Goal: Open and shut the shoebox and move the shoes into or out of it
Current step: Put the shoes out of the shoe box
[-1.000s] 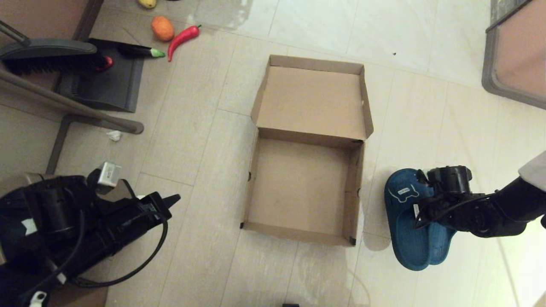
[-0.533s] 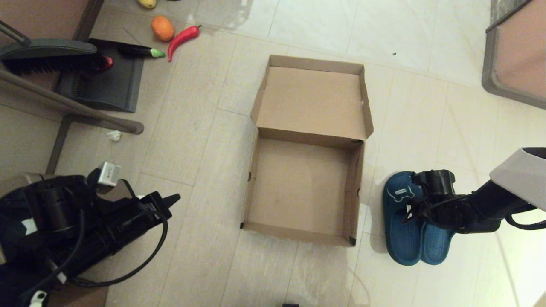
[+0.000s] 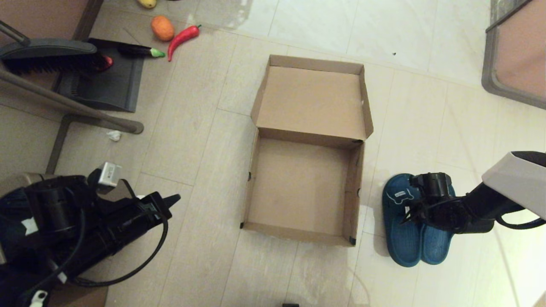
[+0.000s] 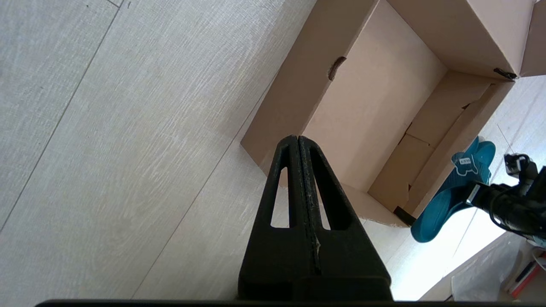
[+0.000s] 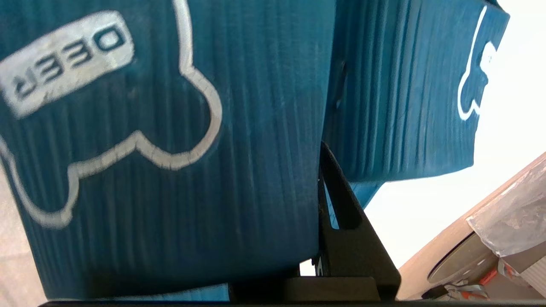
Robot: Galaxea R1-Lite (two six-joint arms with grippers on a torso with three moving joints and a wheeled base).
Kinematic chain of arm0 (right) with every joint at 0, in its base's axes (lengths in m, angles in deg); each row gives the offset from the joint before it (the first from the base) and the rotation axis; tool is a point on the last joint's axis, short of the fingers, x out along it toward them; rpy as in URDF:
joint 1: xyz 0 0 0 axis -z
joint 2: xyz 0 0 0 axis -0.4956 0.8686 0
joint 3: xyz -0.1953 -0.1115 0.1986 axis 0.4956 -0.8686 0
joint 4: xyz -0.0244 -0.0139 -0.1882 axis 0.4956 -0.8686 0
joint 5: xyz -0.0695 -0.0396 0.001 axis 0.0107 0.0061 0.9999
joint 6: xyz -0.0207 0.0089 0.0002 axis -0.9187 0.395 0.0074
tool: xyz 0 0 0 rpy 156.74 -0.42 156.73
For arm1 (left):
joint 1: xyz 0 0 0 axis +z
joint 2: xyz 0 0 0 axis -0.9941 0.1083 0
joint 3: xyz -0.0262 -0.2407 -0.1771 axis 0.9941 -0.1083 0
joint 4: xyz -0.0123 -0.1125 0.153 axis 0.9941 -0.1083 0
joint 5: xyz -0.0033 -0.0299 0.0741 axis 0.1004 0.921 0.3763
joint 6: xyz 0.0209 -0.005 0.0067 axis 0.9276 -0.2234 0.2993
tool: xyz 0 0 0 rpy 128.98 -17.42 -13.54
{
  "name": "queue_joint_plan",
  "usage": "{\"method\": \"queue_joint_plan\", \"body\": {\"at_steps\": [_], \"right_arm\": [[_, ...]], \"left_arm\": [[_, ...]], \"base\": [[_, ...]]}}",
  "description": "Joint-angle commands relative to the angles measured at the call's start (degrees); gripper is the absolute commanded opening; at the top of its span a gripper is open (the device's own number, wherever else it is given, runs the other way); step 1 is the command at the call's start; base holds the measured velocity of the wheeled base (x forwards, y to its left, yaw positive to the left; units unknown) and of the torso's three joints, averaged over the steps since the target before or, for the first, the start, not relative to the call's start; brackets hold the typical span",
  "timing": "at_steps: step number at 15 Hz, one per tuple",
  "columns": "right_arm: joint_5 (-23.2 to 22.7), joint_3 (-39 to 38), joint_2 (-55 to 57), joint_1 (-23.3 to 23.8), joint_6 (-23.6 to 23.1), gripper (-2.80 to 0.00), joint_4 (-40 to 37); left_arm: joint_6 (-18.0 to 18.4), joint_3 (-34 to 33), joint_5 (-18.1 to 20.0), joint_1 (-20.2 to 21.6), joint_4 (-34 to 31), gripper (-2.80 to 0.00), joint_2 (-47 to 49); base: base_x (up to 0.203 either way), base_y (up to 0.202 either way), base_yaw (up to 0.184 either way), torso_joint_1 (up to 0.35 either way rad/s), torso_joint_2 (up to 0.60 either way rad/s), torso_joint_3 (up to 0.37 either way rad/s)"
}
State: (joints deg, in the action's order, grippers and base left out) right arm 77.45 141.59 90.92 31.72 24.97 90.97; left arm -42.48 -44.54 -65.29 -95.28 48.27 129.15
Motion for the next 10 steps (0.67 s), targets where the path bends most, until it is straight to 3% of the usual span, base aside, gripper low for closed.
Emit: {"method": "queue_joint_plan", "body": {"at_steps": [1, 6, 7, 8, 10], "right_arm": [[0.11, 1.05, 1.04, 0.26, -0.09, -2.80, 0.21], [0.04, 1.32, 1.58, 0.19, -0.26, -2.80, 0.12], [0.04, 1.32, 1.58, 0.26, -0.25, -0.97, 0.12], [0.04, 1.41, 1.58, 0.26, -0.18, 0.00, 0.21], [0.13, 1.41, 1.58, 0.28, -0.27, 0.00, 0.21]], "left_arm": [[-0.08, -0.08, 0.02, -0.02, 0.32, -2.80, 0.11], [-0.08, -0.43, 0.02, -0.02, 0.32, -2.80, 0.05], [-0.16, -0.61, 0.02, -0.02, 0.32, -2.80, 0.10], [-0.16, -0.61, -0.01, -0.02, 0.32, -2.80, 0.02], [-0.16, -0.61, -0.06, -0.02, 0.32, -2.80, -0.15]], "base": [[0.000, 0.000, 0.000, 0.000, 0.00, 0.000], [0.000, 0.000, 0.000, 0.000, 0.00, 0.000], [0.000, 0.000, 0.000, 0.000, 0.00, 0.000], [0.000, 0.000, 0.000, 0.000, 0.00, 0.000], [0.000, 0.000, 0.000, 0.000, 0.00, 0.000]]}}
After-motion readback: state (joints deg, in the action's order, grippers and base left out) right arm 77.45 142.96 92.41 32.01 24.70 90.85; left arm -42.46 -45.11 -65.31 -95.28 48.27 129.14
